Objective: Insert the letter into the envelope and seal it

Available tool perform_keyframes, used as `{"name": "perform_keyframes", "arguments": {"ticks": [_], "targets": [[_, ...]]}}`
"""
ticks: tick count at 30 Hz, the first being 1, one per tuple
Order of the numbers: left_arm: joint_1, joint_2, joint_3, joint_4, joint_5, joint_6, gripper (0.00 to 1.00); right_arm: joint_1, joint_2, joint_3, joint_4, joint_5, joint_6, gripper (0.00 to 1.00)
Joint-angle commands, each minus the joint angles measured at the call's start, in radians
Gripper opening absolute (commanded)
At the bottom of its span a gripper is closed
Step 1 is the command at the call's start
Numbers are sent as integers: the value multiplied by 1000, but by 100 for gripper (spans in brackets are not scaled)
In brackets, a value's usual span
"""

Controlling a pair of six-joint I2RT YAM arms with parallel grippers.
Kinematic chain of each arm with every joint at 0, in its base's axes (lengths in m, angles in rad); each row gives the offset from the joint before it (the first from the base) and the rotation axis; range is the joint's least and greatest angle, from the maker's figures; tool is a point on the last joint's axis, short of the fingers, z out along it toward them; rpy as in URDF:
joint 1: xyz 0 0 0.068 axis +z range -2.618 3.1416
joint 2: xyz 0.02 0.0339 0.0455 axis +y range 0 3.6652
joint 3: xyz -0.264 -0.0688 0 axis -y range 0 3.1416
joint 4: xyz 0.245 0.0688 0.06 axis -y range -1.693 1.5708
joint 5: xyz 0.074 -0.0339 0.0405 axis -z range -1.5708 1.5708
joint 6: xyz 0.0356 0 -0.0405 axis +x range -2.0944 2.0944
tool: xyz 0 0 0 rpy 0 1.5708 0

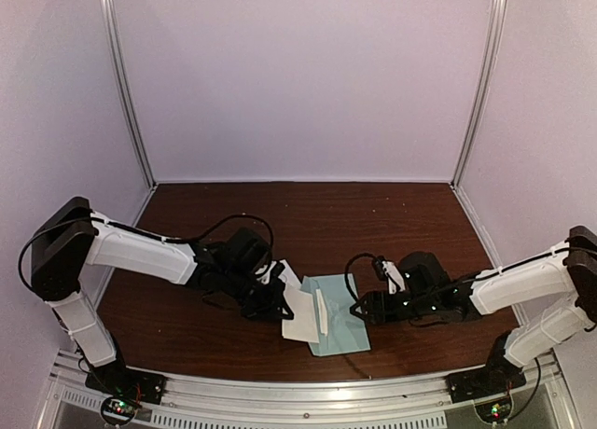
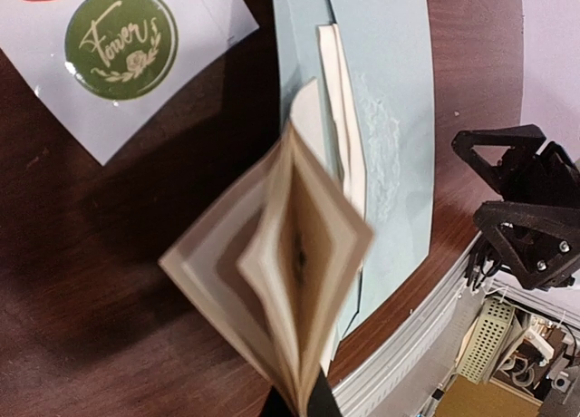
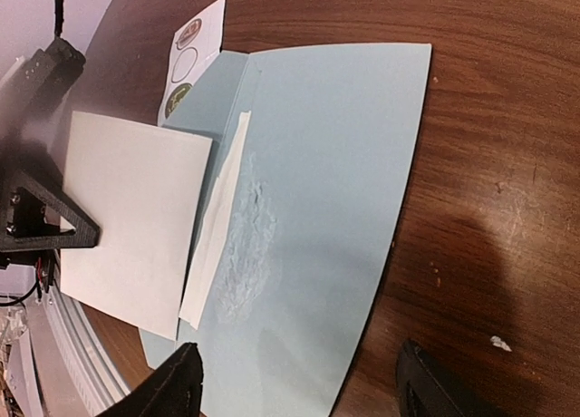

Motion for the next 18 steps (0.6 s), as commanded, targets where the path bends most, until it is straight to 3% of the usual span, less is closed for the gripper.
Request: {"name": "perform_keyframes", "arguments": {"ticks": [1, 18], "targets": [[9, 18, 31, 10, 9, 22, 0, 14, 24, 27, 39, -21, 11, 73], [10, 51, 35, 43, 27, 25, 0, 34, 83, 36, 67, -35, 32, 64]]}}
